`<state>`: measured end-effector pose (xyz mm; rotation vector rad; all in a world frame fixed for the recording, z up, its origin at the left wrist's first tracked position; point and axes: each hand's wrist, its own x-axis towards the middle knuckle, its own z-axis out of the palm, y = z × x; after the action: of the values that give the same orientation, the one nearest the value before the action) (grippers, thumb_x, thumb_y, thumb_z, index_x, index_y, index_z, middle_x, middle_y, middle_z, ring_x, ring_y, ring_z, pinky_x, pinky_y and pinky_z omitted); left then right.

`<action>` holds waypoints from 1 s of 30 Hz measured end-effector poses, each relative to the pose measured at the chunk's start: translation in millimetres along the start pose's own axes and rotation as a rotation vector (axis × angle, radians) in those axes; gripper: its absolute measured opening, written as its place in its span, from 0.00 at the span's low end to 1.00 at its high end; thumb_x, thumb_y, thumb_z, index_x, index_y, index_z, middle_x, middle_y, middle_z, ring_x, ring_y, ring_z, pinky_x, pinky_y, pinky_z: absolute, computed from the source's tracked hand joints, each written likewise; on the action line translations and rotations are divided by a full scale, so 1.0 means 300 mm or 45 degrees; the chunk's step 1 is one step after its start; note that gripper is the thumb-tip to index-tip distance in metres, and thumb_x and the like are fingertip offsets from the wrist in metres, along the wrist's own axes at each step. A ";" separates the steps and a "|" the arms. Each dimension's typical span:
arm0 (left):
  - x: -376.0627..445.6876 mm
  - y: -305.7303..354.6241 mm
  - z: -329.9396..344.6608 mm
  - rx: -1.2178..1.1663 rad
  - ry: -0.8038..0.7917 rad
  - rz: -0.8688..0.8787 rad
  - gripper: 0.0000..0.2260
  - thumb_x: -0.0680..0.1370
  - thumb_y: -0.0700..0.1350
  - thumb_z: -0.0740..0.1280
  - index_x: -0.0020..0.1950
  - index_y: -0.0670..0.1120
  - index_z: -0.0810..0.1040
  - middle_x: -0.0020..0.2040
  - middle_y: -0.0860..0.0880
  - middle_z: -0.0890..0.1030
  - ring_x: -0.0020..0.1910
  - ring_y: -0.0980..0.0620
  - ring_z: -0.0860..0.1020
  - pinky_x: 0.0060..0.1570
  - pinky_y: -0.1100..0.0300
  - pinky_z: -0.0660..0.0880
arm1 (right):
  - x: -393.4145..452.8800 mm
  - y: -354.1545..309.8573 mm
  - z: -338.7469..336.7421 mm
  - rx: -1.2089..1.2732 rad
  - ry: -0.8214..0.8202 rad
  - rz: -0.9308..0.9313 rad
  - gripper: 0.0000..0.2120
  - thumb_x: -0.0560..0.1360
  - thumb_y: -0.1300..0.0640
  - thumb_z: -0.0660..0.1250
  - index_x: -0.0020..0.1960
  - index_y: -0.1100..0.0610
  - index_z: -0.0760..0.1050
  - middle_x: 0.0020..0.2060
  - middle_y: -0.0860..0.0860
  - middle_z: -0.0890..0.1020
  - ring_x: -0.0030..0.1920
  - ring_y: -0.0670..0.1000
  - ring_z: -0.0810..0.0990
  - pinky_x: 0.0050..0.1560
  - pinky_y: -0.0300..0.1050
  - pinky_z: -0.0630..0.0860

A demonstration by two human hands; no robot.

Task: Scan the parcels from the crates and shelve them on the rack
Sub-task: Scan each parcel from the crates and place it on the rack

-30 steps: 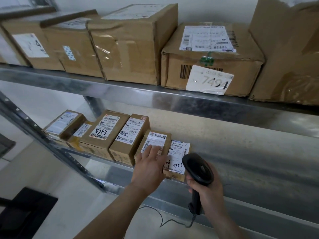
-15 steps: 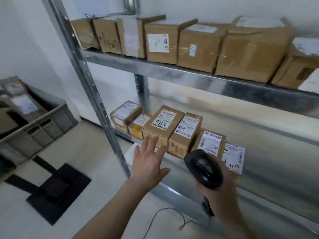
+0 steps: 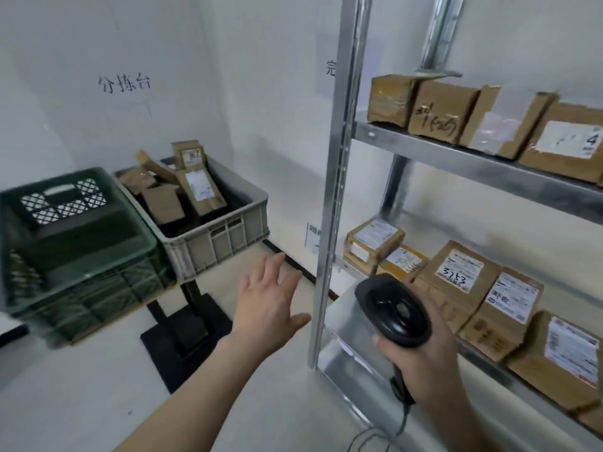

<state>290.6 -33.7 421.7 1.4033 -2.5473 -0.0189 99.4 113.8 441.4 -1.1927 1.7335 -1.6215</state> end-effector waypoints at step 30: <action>0.636 -1.109 -0.044 0.139 -0.086 -0.591 0.33 0.76 0.66 0.66 0.77 0.56 0.65 0.80 0.48 0.56 0.81 0.41 0.49 0.76 0.41 0.58 | 0.921 0.007 1.159 0.127 -0.566 0.016 0.37 0.64 0.78 0.76 0.67 0.53 0.76 0.50 0.42 0.85 0.50 0.38 0.82 0.48 0.25 0.73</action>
<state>472.4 -371.6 431.3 2.0372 -2.2411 -0.0057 244.8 -305.8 434.4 -1.3650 1.3608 -1.2940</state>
